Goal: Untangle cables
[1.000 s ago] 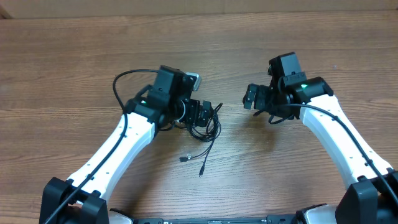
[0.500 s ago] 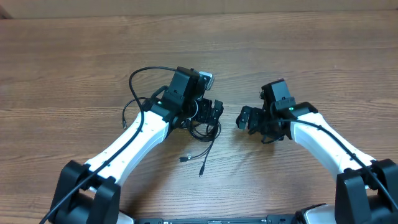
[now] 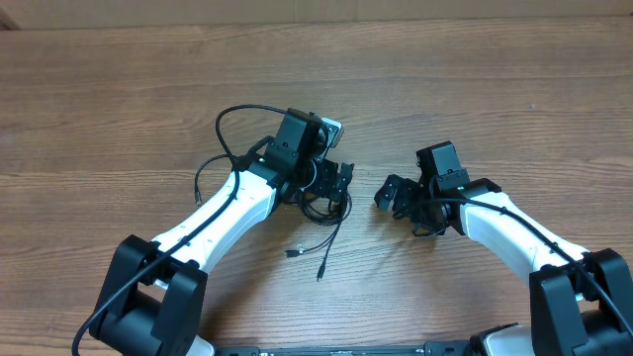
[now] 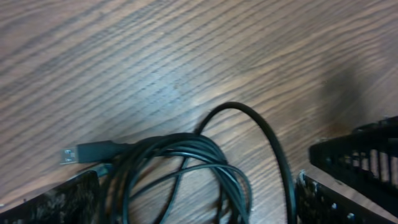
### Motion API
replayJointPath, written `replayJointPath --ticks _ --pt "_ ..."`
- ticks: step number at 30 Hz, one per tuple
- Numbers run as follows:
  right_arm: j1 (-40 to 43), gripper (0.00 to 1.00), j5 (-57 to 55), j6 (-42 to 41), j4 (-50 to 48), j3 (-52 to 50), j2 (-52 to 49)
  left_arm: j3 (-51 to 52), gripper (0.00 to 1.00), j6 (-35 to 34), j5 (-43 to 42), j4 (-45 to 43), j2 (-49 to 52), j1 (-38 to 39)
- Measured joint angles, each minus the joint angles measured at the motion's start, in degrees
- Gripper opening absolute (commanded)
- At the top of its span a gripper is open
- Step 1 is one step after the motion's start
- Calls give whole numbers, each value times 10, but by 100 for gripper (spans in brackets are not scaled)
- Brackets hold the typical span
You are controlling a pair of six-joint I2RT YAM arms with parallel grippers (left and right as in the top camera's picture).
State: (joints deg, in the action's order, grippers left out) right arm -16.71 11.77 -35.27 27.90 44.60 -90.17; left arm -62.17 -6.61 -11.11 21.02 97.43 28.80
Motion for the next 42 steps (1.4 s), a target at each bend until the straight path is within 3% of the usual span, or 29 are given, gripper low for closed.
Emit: replayJointPath --ticks 7,20,31,42 --pt "0 96 3 -5 -27 0 0 0 100 9 40 3 0 0" --pt "-35 60 52 -5 -78 0 0 0 96 13 115 13 0 0" --pt "-89 57 59 -5 -141 0 0 0 91 24 154 21 7 -12" --pt "-89 51 59 -5 -144 0 0 0 80 26 91 18 49 -67"
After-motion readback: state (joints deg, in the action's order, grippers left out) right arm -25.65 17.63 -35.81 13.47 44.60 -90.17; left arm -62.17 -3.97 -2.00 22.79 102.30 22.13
